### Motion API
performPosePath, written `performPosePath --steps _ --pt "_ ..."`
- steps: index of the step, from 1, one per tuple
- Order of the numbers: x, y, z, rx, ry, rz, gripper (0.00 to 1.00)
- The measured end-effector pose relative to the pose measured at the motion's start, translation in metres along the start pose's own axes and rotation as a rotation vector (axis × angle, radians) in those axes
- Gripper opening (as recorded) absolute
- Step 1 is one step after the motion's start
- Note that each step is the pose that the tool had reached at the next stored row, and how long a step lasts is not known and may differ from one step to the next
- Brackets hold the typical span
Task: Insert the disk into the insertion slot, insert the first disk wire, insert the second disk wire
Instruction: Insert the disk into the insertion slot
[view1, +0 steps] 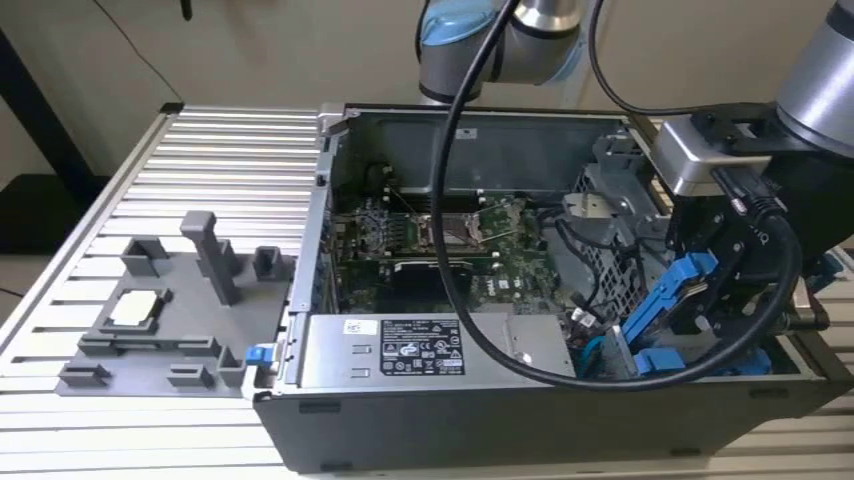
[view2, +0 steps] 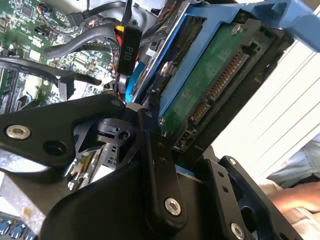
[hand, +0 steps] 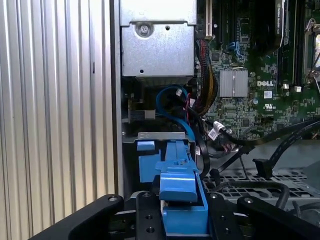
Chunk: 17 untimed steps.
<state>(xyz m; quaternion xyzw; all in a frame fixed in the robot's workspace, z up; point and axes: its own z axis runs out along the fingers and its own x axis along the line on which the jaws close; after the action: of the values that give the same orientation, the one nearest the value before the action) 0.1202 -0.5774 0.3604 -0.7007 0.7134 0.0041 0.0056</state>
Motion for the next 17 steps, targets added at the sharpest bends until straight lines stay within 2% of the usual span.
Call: performPosePath --steps 2,3,5,7,14,15,17 --pt "0.0000 0.0000 0.0001 0.0000 -0.0002 0.000 0.34" --pt "0.0000 0.0000 0.0003 0.0000 -0.0005 0.000 0.41" --pt "0.0000 0.0000 0.0000 -0.0001 -0.0004 0.000 0.41" --pt "0.0000 0.0000 -0.0039 0.0000 -0.0003 0.000 0.41" --pt "-0.0001 0.0000 -0.0042 -0.0001 -0.0057 0.000 0.43" --pt "-0.0001 0.0000 -0.0049 -0.0002 -0.0057 0.000 0.49" --pt "-0.0002 0.0000 -0.0128 -0.0002 -0.0057 0.000 0.49"
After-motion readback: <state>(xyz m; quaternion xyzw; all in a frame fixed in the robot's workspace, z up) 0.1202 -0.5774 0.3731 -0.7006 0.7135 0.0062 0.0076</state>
